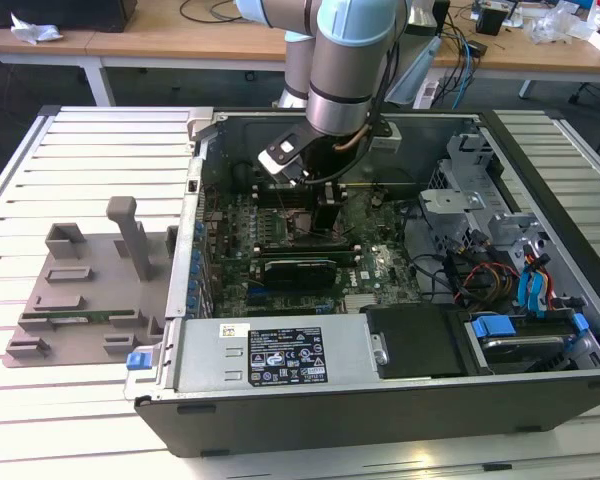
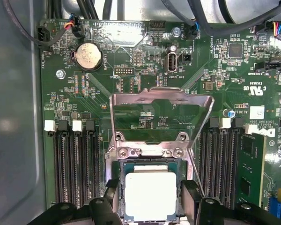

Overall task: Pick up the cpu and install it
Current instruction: 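Place the cpu into insertion slot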

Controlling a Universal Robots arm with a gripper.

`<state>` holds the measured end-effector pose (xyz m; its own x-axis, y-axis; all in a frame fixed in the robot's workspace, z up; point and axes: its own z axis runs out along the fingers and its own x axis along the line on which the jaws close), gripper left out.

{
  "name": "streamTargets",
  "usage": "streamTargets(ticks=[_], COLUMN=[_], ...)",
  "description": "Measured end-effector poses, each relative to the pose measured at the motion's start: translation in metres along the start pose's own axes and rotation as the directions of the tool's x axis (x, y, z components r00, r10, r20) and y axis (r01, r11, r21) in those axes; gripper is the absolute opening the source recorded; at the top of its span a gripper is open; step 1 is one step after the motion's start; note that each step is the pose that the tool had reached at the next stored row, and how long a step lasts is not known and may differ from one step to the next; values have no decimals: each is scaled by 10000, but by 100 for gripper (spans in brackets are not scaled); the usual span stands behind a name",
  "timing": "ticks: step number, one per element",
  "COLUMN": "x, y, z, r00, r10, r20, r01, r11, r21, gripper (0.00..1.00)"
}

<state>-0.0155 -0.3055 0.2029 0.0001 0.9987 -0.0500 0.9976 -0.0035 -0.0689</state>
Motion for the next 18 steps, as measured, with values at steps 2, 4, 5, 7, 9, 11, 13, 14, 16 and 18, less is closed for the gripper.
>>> streamTargets(ticks=[2, 4, 5, 7, 9, 11, 13, 14, 16, 18], x=[14, 14, 14, 13, 8, -25, -97, -101, -101, -101], y=[-2, -3, -4, -15, -31, -38, -38, -38, -38, -36], z=[-34, -46, -48, -49, -47, -45, -41, -40, -29, -19], r00=[10000, 10000, 10000, 9999, 9998, 9991, 9988, 9988, 9989, 9989], r10=[-2, -2, -6, -33, -63, -94, -117, -118, -117, -118], r20=[2, -9, -23, -115, -213, -403, -465, -466, -464, -462], r01=[2, 2, 6, 33, 63, 94, 117, 118, 117, 118], r11=[10000, 10000, 10000, 10000, 10000, 10000, 9999, 9999, 9999, 9999], r21=[0, -1, -1, -1, -4, -6, -8, -8, -6, -3], gripper=[55, 49, 43, 25, 13, 11, 11, 11, 11, 11])
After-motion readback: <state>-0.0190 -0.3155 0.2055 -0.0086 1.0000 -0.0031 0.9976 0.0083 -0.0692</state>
